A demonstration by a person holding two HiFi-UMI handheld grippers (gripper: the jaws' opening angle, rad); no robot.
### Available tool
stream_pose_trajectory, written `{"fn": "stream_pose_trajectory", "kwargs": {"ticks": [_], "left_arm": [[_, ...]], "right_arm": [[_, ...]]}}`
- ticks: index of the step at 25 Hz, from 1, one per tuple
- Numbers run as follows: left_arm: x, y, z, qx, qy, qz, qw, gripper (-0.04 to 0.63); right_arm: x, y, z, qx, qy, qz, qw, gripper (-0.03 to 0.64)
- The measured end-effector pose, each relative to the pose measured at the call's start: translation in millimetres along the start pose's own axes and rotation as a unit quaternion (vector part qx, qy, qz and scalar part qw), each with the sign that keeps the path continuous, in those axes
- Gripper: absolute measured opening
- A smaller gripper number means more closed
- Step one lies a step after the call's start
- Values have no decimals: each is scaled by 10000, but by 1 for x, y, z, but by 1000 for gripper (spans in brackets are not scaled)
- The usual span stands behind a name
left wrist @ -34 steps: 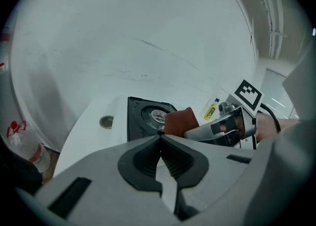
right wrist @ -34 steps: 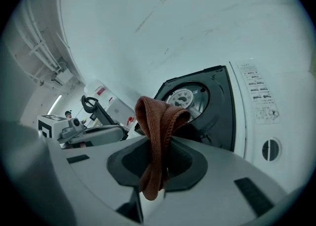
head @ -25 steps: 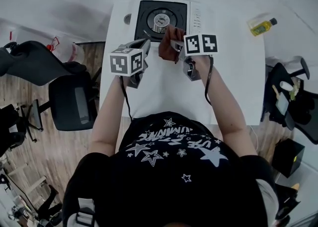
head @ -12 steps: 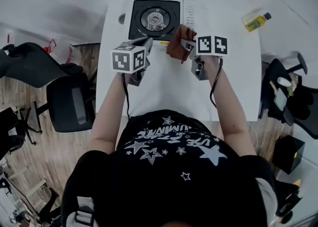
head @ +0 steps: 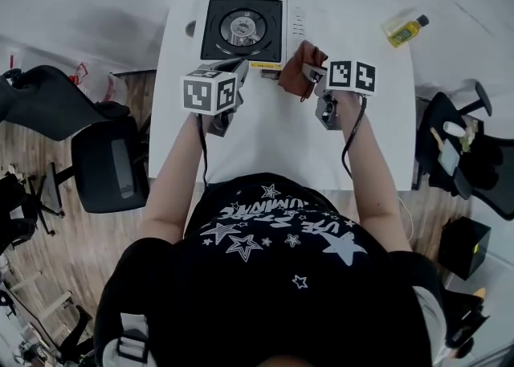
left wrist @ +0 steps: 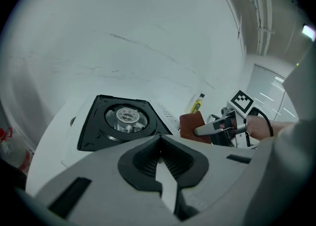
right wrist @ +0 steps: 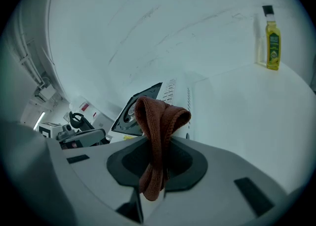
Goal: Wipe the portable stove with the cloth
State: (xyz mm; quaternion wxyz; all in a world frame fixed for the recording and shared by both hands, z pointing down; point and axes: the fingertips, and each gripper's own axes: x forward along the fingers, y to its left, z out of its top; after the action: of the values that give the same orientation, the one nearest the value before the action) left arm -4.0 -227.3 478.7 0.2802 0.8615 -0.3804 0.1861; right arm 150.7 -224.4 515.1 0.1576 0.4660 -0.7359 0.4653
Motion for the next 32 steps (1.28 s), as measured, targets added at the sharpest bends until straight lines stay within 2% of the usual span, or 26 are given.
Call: {"fn": "stream_pose_trajectory", "kwargs": {"ticks": [7,12,22,32], "left_arm": [[-7,-14,-3,40,-23,-6,10000,8],[-16,-20,-8,23,-56,55,10000,8],[-47,-58,-21,-21,-313,232,9992,8],[-86,-94,-60,-283,-504,483,9972,8]], "right_arm": [[-16,-13,0,-123,-73,-227,9996,68],[-26,-8,-1,-204,-114,-201,9995,68],[-65,12,-16,-359,-332,193,9986,69],[-101,35,-62,-613,-357,557,9959,69]]}}
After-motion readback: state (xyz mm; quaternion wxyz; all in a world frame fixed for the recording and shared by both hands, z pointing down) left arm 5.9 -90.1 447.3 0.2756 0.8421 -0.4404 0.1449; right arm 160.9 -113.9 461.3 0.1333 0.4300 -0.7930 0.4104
